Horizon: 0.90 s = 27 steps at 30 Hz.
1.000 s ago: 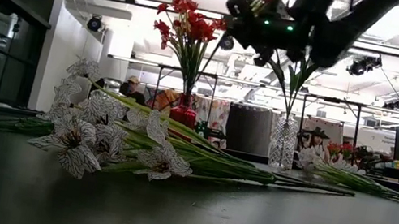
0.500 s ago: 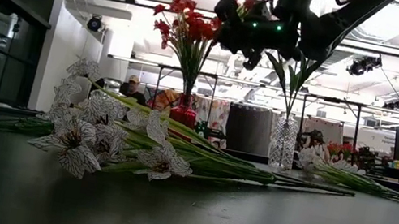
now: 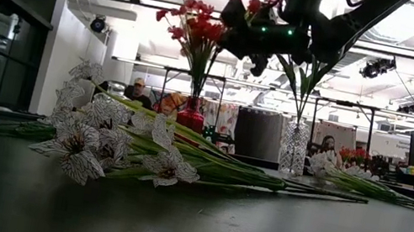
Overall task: Sort flowers into vase by color
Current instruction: Put the red flowers into the red flower vase
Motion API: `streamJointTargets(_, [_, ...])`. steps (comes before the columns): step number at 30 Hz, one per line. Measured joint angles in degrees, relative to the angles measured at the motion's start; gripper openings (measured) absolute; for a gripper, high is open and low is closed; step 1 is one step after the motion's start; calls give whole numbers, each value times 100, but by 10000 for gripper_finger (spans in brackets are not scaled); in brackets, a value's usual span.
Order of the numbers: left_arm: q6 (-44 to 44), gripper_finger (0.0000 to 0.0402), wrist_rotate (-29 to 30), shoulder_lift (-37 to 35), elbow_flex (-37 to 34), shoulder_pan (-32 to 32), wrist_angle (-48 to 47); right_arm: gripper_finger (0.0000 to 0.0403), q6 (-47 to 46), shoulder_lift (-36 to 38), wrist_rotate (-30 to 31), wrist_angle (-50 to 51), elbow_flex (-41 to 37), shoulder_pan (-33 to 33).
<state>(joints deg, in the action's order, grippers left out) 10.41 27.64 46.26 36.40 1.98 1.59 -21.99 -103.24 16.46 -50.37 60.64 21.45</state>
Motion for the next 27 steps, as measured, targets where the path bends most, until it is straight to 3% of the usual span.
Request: streamJointTargets(27, [-7,177,302,2,0,0,-1,0,-544,-208,-88,-488,-3,43])
